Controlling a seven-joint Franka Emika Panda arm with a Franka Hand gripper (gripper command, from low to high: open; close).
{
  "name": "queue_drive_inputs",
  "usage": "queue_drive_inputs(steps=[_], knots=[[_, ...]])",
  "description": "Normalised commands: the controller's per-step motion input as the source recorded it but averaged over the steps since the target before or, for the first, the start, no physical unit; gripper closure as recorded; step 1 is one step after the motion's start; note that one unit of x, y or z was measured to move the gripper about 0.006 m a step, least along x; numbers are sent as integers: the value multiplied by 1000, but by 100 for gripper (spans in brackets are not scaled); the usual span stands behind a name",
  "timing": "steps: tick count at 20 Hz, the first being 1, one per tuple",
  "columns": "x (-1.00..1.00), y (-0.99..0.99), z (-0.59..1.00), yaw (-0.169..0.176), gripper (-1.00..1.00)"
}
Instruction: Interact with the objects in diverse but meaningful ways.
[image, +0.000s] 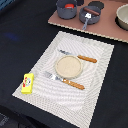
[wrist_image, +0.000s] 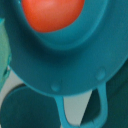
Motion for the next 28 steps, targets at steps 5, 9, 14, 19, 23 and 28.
queue_drive_inputs(steps=[5, 9, 14, 19, 23, 28], knots=[[-289, -189, 877, 26, -100], [46, -651, 678, 72, -100], [130, -579, 375, 120, -100], [107, -627, 245, 122, -100], [231, -761, 229, 84, -100], [293, -847, 261, 40, -100]])
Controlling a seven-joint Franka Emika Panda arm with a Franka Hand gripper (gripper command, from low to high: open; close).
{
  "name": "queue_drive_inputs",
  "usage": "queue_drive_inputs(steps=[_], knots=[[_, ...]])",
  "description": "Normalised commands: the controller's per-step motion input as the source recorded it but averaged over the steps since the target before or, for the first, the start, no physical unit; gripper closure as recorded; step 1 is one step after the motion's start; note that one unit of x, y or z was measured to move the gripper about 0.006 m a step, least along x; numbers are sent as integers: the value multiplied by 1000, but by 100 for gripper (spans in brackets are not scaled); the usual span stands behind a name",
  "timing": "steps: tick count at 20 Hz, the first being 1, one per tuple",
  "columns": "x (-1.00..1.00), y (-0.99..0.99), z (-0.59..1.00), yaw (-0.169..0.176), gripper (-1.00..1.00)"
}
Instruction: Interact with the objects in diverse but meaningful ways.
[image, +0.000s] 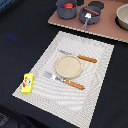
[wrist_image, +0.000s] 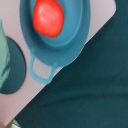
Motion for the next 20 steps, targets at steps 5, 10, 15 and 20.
queue_drive_inputs(steps=[5, 10, 15, 20], knots=[[322, -923, 243, 2, -100], [352, -987, 34, 0, -100], [387, -998, 0, 0, -100], [404, -1000, 0, 0, -100]])
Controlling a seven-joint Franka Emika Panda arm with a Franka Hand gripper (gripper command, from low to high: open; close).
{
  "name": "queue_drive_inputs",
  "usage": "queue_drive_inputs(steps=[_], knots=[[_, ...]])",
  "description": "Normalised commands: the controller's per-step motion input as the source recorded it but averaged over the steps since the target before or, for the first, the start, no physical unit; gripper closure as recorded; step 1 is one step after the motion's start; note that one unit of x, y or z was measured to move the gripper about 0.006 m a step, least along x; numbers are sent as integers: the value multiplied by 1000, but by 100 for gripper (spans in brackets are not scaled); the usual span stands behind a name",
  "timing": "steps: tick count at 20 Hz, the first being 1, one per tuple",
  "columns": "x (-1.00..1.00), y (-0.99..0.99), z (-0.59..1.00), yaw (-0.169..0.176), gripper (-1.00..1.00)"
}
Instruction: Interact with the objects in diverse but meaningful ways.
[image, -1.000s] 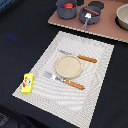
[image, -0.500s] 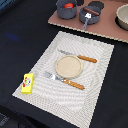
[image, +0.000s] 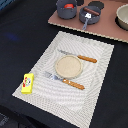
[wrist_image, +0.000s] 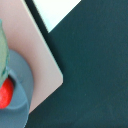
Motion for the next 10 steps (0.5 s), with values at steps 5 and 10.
queue_drive_inputs(steps=[5, 10], knots=[[398, -1000, 0, 0, -100], [397, -1000, -17, 0, -100]])
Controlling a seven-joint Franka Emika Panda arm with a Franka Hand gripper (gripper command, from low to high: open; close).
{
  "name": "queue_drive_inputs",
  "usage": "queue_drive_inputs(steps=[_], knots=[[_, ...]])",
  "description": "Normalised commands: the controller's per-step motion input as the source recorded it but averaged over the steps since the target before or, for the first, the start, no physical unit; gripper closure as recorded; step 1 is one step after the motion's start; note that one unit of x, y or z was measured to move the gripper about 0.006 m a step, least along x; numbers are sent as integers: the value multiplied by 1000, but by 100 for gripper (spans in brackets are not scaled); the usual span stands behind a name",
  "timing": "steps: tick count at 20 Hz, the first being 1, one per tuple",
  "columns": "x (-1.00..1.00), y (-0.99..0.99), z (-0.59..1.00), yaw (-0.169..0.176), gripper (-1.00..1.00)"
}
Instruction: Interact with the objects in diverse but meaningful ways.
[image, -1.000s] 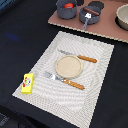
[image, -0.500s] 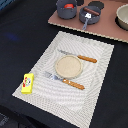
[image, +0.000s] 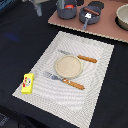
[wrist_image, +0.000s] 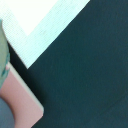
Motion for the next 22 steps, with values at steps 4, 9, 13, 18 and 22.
queue_drive_inputs(steps=[4, 9, 13, 18, 22], knots=[[387, -975, -64, 0, -100], [347, -960, -59, 0, -100], [303, -957, -102, 0, -100], [203, -875, -235, 0, -100], [-20, -492, -542, -4, -100]])
